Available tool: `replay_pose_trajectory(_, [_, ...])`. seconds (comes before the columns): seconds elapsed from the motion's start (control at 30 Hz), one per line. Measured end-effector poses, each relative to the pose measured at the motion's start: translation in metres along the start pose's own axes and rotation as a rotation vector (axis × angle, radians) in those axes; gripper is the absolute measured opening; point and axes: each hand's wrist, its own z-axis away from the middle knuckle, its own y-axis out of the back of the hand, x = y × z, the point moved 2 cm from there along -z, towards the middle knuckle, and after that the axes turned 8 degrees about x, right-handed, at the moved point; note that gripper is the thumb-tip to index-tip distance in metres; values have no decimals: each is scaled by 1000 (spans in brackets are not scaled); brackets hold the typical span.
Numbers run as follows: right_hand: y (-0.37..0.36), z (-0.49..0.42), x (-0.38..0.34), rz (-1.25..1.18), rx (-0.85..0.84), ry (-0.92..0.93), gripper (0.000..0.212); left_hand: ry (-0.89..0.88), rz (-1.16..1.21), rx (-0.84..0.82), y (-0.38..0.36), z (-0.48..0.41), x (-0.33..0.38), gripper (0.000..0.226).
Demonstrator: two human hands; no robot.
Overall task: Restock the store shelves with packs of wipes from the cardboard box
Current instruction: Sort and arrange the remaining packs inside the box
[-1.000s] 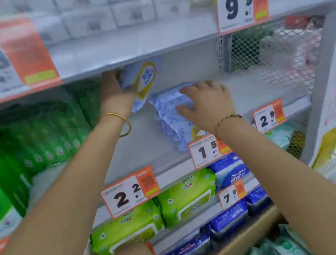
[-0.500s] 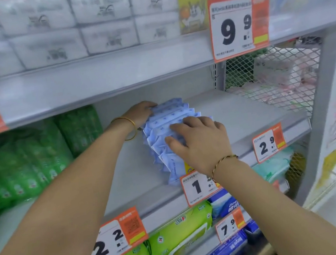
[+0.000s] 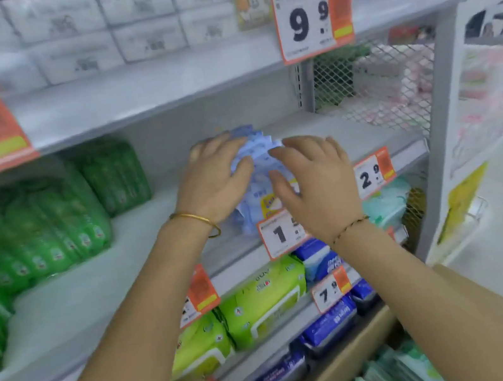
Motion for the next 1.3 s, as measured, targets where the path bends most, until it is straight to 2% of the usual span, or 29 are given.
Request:
replay_pose_trajectory(0.07, [33, 37, 20, -45, 107, -15, 31, -135, 111, 206, 6, 51, 39, 50])
replay_pose_trajectory(0.13, [59, 89, 46, -40, 76, -47, 28, -229, 195, 197, -12, 109, 74, 38])
replay_pose_trajectory(0.2, [66, 156, 74, 46, -93, -106, 25, -247, 267, 11, -54, 164, 98, 37])
replay_pose_trajectory(0.27, [55, 224, 101, 145, -370, -193, 24, -211, 249, -213, -111, 211, 109, 38])
replay_pose_trajectory(0.4, [19, 329, 136, 342, -1114, -518, 36, -76, 101, -751, -218, 281, 96, 39])
replay_pose_trajectory(0.43, [9, 352, 140, 355, -1255, -586, 39, -45, 58, -854, -236, 294, 90, 40])
replay_pose_trajectory(0.5, [-10, 393, 145, 386, -1406, -683, 51, -27, -19, -980, -264, 317, 79, 43])
replay_pose_trajectory(0.6, [-32, 444, 154, 439, -1528, -823, 72, -49, -76, -1053, -291, 339, 69, 46])
replay_pose_trajectory(0.8, [-51, 488, 168, 496, -1574, -1071, 97, -50, -109, -1165, -316, 363, 58, 46])
replay_pose_trajectory(0.9, [-55, 494, 174, 515, -1552, -1128, 98, -26, -117, -1198, -321, 368, 54, 45])
replay_pose_trajectory(1.07, [-61, 496, 178, 579, -1431, -1122, 77, 9, -99, -1194, -325, 370, 52, 43])
replay_pose_trajectory(1.13, [-66, 502, 178, 590, -1310, -1073, 60, 13, -86, -1196, -326, 371, 52, 43])
replay_pose_trajectory(1.2, [-65, 500, 179, 585, -1273, -1040, 40, 30, -67, -1200, -327, 373, 52, 43])
replay_pose_trajectory(1.3, [-61, 499, 186, 706, -1375, -1019, 36, 48, -73, -1204, -326, 375, 48, 43])
